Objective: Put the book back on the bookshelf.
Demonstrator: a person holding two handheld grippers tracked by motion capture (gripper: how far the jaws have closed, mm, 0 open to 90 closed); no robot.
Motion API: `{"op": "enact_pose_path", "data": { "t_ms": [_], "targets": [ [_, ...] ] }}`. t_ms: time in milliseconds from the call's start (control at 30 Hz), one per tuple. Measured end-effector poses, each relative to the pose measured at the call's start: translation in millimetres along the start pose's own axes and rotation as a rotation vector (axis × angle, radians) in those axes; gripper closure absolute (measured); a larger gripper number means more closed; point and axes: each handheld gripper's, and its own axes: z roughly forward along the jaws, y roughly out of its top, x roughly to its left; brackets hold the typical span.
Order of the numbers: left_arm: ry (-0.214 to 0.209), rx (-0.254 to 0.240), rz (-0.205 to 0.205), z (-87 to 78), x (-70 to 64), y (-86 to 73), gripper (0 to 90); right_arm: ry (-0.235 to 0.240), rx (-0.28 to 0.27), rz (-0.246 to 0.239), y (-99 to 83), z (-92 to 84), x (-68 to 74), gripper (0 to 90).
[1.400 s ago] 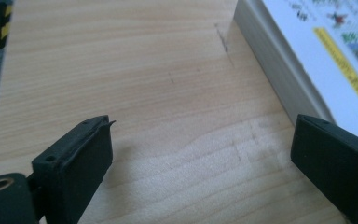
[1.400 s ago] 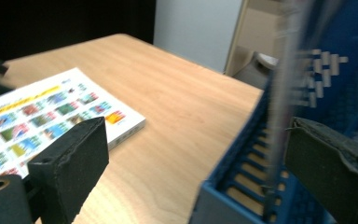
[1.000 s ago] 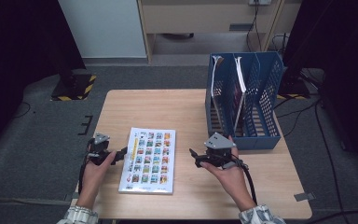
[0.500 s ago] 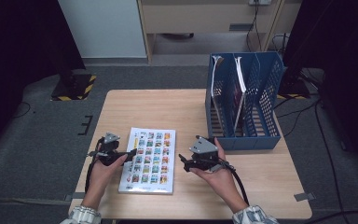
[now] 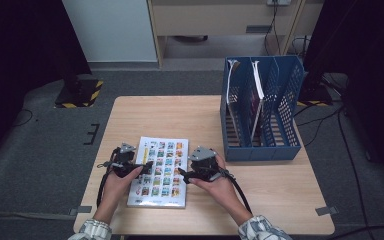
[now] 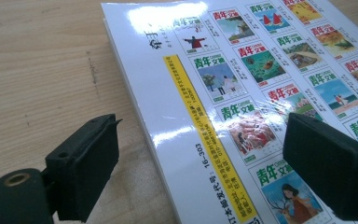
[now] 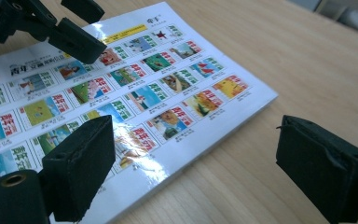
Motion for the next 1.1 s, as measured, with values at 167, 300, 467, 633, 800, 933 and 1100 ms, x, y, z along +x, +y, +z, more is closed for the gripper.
{"op": "enact_pose_path", "data": {
  "t_ms": [167, 300, 467, 633, 800, 933, 1100],
  "targets": [
    [0.0, 0.013, -0.005, 3.5, 0.5, -1.6, 10.2, 0.064, 0.048, 0.111, -5.2, 10.8, -5.2, 8.8],
    [-0.004, 0.004, -0.025, 4.5, 2.0, -3.0, 9.6, 0.103, 0.079, 0.129, -9.9, 13.7, -7.8, 8.5],
    [-0.017, -0.002, -0.043, 6.3, 4.4, -4.2, 9.4, 0.121, 0.104, 0.159, -16.7, 20.0, -7.1, 10.2],
    [-0.055, 0.001, -0.068, 8.6, 4.9, -5.1, 9.4, 0.124, 0.12, 0.17, -19.4, 23.9, -4.8, 9.4],
    [-0.088, 0.006, -0.06, 10.7, 2.2, -4.6, 8.9, 0.137, 0.126, 0.179, -20.8, 26.9, -1.3, 8.5],
    [-0.091, -0.006, -0.055, 12.5, 2.2, -5.2, 7.6, 0.142, 0.124, 0.188, -21.5, 28.6, -0.6, 8.2],
    [-0.097, -0.028, -0.049, 15.8, 2.6, -5.4, 5.1, 0.162, 0.124, 0.213, -22.4, 30.9, 1.5, 7.5]
  ]
}}
